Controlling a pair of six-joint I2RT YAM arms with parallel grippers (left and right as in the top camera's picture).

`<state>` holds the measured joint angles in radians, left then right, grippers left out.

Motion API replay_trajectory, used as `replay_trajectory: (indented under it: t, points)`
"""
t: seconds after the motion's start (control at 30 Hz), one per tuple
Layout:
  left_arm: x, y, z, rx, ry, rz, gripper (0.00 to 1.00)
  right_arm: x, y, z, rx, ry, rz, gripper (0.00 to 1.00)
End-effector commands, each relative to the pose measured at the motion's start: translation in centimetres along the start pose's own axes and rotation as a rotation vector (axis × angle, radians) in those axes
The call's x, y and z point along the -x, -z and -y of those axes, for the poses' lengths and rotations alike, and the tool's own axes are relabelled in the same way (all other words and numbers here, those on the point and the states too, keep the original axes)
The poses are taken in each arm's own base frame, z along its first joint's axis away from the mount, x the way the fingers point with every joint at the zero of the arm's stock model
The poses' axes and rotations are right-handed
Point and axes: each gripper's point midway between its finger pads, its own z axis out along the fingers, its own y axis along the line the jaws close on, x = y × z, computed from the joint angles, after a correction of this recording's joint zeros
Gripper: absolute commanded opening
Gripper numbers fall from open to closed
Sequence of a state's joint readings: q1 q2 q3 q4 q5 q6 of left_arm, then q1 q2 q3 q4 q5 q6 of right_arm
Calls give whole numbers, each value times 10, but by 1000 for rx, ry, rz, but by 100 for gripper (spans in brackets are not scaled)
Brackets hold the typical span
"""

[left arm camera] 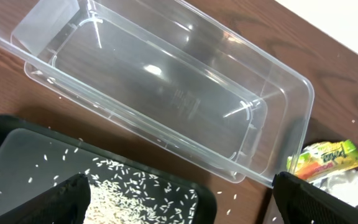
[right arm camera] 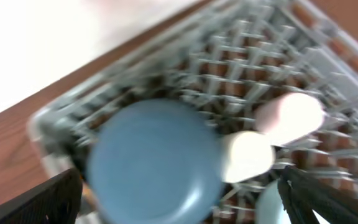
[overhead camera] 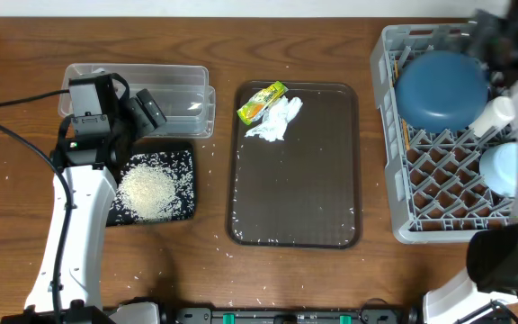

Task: Sort waste into correct bins and load items into the dishwasher rack
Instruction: 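Reach the left gripper to the white tissue and grasp it, then carry the tissue left and drop it into the clear bin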

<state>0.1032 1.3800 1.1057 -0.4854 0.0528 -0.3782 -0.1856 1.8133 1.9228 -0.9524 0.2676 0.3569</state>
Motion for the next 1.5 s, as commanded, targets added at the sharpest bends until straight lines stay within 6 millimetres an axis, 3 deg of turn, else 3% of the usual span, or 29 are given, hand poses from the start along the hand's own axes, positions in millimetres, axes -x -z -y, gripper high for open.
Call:
replay_trajectory:
  t: [0.0, 0.1, 0.2, 0.23, 0.37, 0.5, 0.6, 0.73, 0.97, 1.17, 1.3, 1.47]
  points:
    - [-9, 4, 8, -49, 90, -50, 96, 7, -5, 23, -38, -48, 4, 99]
    - [-24, 12, 54, -299, 81, -154, 96, 12, -8, 43, -68, -79, 7, 99]
    - [-41, 39, 121, -649, -172, -192, 96, 14, -10, 55, -86, -97, 8, 99]
    - [-48, 45, 136, -701, -225, -193, 96, 15, -10, 57, -89, -101, 8, 99]
    - [-76, 58, 177, -713, -384, -206, 96, 15, -10, 60, -93, -105, 8, 99]
    - [-94, 58, 204, -640, -561, -237, 96, 15, -10, 59, -92, -104, 8, 99]
    - [-105, 49, 211, -527, -717, -321, 96, 15, -10, 59, -92, -104, 8, 99]
    - [-113, 15, 213, -339, -816, -375, 96, 15, -10, 59, -92, -104, 8, 99]
    - [-155, -41, 223, -301, -857, -453, 94, 15, -10, 59, -92, -104, 8, 99]
    - [-186, -89, 238, -314, -878, -459, 83, 15, -10, 59, -92, -104, 8, 99]
    - [-202, -116, 237, -287, -841, -472, 71, 15, -10, 59, -92, -104, 8, 99]
    - [-200, -136, 224, -176, -821, -437, 68, 15, -10, 59, -92, -104, 8, 99]
